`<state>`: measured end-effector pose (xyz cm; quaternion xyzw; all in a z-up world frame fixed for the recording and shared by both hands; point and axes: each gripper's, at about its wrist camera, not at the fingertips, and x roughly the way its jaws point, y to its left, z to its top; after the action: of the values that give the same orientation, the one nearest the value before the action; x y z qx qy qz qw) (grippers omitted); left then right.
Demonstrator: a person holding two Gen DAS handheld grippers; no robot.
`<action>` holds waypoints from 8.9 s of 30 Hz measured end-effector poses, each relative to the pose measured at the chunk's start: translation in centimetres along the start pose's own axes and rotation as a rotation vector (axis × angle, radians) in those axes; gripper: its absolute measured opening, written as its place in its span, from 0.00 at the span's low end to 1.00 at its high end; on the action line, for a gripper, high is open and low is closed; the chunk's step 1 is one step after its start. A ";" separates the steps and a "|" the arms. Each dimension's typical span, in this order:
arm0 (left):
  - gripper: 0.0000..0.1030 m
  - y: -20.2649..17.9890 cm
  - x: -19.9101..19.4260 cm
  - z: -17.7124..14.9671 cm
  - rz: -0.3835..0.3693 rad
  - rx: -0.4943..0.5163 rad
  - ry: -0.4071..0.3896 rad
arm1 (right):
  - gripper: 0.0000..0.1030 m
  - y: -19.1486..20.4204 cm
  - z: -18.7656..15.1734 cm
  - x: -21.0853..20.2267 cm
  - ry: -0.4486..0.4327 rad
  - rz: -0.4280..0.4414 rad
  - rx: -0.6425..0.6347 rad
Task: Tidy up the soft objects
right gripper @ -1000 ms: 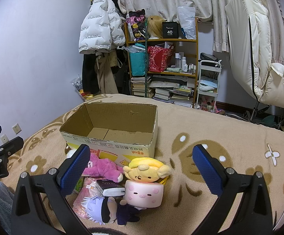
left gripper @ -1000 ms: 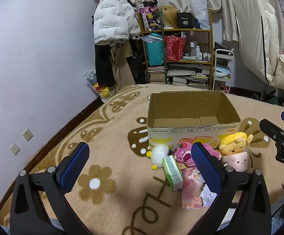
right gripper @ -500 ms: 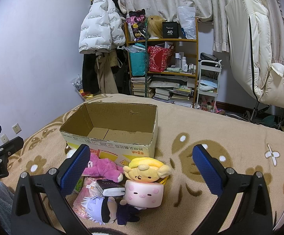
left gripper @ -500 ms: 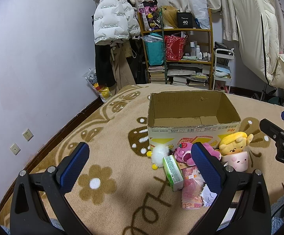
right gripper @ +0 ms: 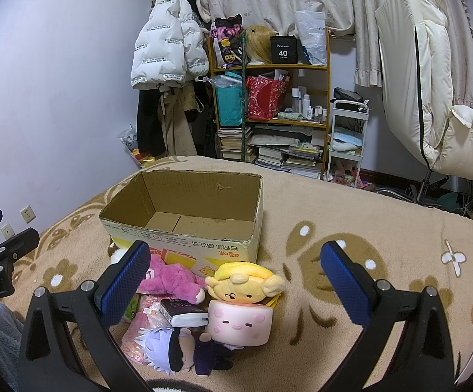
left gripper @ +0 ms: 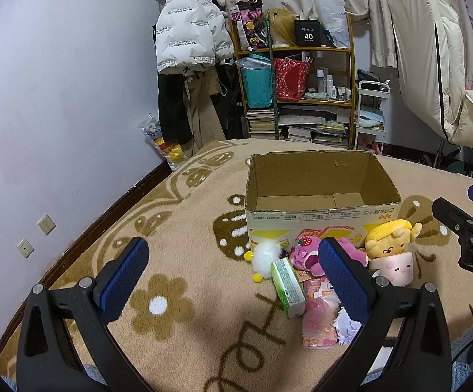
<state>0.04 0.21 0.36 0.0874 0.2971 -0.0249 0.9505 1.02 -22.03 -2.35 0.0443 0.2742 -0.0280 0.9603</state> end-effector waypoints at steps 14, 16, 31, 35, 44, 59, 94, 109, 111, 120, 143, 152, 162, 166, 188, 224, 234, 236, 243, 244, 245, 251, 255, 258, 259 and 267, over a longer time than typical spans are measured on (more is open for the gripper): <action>1.00 0.1 -0.1 0.0 -0.001 0.001 0.001 | 1.00 0.0 0.0 0.0 0.001 0.000 0.000; 1.00 0.1 0.0 0.0 0.000 0.001 0.002 | 1.00 0.0 0.0 0.1 0.001 0.000 0.000; 1.00 -0.1 1.9 -0.4 -0.039 -0.026 0.073 | 1.00 0.1 0.1 1.0 0.018 0.011 0.011; 0.99 -0.1 3.0 0.0 -0.036 -0.054 0.120 | 1.00 -0.3 0.4 1.8 0.027 0.022 0.027; 0.99 -0.4 6.0 1.1 -0.034 -0.090 0.178 | 1.00 -0.4 0.7 4.3 0.065 0.034 0.040; 0.99 -1.4 12.6 -0.8 -0.053 -0.121 0.365 | 1.00 -2.4 -0.9 9.6 0.222 0.036 0.108; 0.28 -3.9 18.8 -5.1 -0.243 -0.119 0.648 | 0.71 -4.3 -4.4 15.0 0.429 0.121 0.206; 0.27 -4.0 13.5 -2.9 -0.196 -0.064 0.509 | 0.69 -3.5 -2.2 10.8 0.297 0.115 0.170; 0.27 -4.0 12.3 -2.4 -0.184 -0.059 0.473 | 0.69 -3.4 -1.9 10.1 0.271 0.112 0.166; 0.27 -3.5 7.8 0.3 -0.139 0.000 0.292 | 0.69 -2.5 0.2 5.7 0.118 0.102 0.144; 0.27 -1.1 0.2 10.3 -0.093 -0.029 -0.048 | 0.69 1.5 6.0 0.9 -0.105 0.109 0.018; 0.28 -1.8 3.2 10.8 -0.114 -0.025 -0.059 | 0.69 1.7 7.5 3.1 -0.117 0.112 -0.005; 0.28 -1.9 7.7 10.2 -0.150 -0.041 -0.042 | 0.69 1.9 8.3 6.9 -0.109 0.104 -0.033; 0.28 -2.0 9.2 9.8 -0.169 -0.035 -0.037 | 0.69 2.0 7.8 8.5 -0.091 0.105 -0.033; 0.28 -4.4 15.7 7.4 -0.249 -0.025 0.109 | 0.70 1.2 4.9 13.0 0.012 0.141 -0.023; 0.68 -2.1 12.6 6.2 -0.142 -0.014 0.203 | 0.99 0.9 3.4 8.8 0.024 0.158 0.017; 0.91 -0.7 9.8 4.8 -0.111 -0.034 0.237 | 0.99 -0.1 2.8 5.2 0.031 0.133 0.067; 0.93 -0.5 9.5 4.6 -0.109 -0.035 0.243 | 0.99 -0.3 2.6 4.7 0.035 0.127 0.074; 0.95 0.3 9.2 4.1 -0.105 -0.058 0.283 | 0.99 -0.7 1.6 3.9 0.071 0.120 0.088; 0.95 0.3 9.3 3.9 -0.103 -0.060 0.292 | 0.99 -0.7 1.4 3.9 0.080 0.120 0.088; 0.95 0.4 9.4 3.8 -0.102 -0.061 0.297 | 0.99 -0.7 1.1 3.9 0.087 0.121 0.088; 0.95 0.6 10.9 3.0 -0.100 -0.069 0.361 | 0.99 -0.3 0.0 5.1 0.152 0.096 0.074; 0.95 0.5 12.0 2.6 -0.095 -0.071 0.399 | 0.99 0.0 -0.8 6.2 0.199 0.078 0.064; 0.95 0.4 12.7 2.3 -0.094 -0.076 0.420 | 0.99 0.0 -1.2 7.1 0.230 0.063 0.063; 0.95 0.3 12.9 2.2 -0.094 -0.076 0.426 | 0.99 -0.1 -1.3 7.4 0.241 0.060 0.064; 0.95 -0.2 15.2 1.2 -0.089 -0.071 0.488 | 0.99 -0.5 -2.3 9.6 0.305 0.033 0.086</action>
<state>13.20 -0.15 -7.38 0.0441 0.5219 -0.0344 0.8512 7.93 -22.63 -9.42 0.0936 0.4148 -0.0167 0.9050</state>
